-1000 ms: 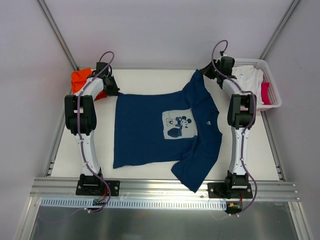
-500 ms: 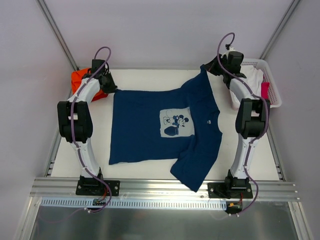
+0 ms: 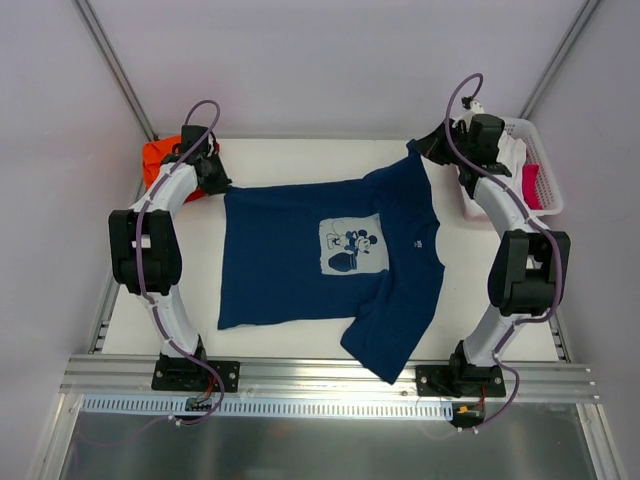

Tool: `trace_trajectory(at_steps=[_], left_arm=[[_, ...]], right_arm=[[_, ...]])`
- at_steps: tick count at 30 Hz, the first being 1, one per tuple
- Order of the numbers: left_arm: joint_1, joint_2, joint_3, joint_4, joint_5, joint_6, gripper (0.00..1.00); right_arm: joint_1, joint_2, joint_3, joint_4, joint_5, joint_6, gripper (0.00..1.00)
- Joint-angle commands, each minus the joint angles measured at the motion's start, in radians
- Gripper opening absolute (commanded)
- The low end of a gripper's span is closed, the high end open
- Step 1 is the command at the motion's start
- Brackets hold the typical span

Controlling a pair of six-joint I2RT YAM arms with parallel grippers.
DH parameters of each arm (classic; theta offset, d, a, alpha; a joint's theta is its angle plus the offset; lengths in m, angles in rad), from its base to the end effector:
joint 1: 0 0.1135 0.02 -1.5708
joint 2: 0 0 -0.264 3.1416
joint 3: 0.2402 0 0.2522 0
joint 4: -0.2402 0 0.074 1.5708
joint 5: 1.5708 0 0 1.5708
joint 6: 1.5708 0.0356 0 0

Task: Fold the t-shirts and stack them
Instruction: Fold the flattened tshirt in 1/3 of the way

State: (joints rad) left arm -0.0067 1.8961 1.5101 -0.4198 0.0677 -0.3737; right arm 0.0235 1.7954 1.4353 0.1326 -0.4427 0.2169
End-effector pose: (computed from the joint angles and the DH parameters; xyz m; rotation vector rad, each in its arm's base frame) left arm 0.4297 -0.0053 0.2480 -0.4040 2.3556 -0.2612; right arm 0.4321 0.0254 0.3168 -0.1454 1.8060 0.5685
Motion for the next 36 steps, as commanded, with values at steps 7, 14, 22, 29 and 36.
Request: trace_trajectory(at_steps=[7,14,22,29,36], left_arm=[[0.001,-0.08,-0.036,-0.004,-0.032,-0.005,0.0],[0.001,-0.083,-0.05,0.004,-0.026,-0.013,0.0],[0.001,-0.123,-0.105,0.024,-0.025,-0.017,0.0],[0.001,-0.17,-0.179,0.041,-0.028,-0.027,0.0],[0.001,-0.221,-0.244,0.046,-0.023,-0.044,0.0]], right_arm=[[-0.002,-0.151,-0.067,0.007,-0.033,-0.04,0.0],[-0.002,-0.2,-0.107,-0.007,-0.028,-0.044,0.0],[0.015,-0.298,-0.194,-0.019,-0.005,-0.037,0.0],[0.029,-0.441,-0.311,-0.04,0.029,-0.027,0.0],[0.041,-0.571,-0.433,-0.088,0.067,0.01,0.0]])
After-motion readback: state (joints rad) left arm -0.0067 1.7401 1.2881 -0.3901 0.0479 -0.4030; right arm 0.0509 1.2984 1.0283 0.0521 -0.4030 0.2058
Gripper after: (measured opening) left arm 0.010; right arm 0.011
